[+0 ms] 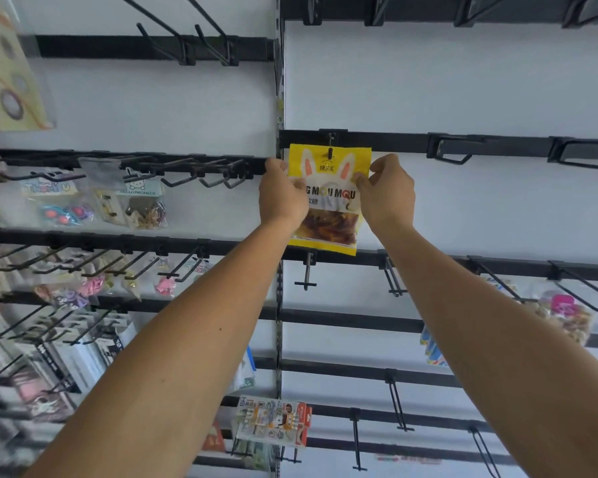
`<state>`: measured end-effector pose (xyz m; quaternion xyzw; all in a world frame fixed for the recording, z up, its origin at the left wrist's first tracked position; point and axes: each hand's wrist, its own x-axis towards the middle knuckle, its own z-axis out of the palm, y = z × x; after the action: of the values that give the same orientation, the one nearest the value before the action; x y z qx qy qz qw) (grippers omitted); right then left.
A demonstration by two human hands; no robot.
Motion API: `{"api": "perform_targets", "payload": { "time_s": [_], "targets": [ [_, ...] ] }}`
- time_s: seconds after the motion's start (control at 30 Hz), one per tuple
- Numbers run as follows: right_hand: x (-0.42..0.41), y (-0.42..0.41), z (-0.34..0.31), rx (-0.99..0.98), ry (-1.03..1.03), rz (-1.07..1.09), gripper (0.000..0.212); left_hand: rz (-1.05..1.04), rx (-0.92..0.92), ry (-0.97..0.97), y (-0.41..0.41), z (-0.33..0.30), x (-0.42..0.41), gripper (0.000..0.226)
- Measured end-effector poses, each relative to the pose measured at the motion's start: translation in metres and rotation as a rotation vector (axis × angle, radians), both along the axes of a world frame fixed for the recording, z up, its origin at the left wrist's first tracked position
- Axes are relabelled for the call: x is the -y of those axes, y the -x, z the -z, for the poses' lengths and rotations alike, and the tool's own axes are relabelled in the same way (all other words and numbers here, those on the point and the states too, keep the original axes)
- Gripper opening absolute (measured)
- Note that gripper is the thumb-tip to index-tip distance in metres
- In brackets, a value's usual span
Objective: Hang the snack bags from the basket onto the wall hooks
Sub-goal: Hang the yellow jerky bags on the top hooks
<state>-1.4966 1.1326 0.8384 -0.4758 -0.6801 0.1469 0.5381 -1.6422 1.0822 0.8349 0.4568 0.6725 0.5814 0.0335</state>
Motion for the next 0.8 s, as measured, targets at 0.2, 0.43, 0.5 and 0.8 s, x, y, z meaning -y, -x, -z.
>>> {"api": "perform_targets", "payload": {
  "time_s": [0.2, 0.43, 0.5, 0.8],
  "targets": [
    [0.021, -0.005, 0.011, 0.075, -0.078, 0.037, 0.029, 0.011, -0.204, -0.018, -0.012, 0.02, 0.024, 0.046],
    [0.075, -0.001, 0.046, 0.328, -0.394, 0.053, 0.029, 0.03, -0.524, 0.007, -0.01, 0.054, 0.085, 0.036],
    [0.095, 0.006, 0.065, 0.375, -0.435, 0.041, 0.028, 0.067, -0.541, 0.018, 0.0, 0.071, 0.106, 0.036],
    [0.181, 0.045, 0.174, 0.576, -0.356, 0.038, 0.032, 0.158, -0.656, 0.138, 0.055, 0.164, 0.191, 0.036]
  ]
}}
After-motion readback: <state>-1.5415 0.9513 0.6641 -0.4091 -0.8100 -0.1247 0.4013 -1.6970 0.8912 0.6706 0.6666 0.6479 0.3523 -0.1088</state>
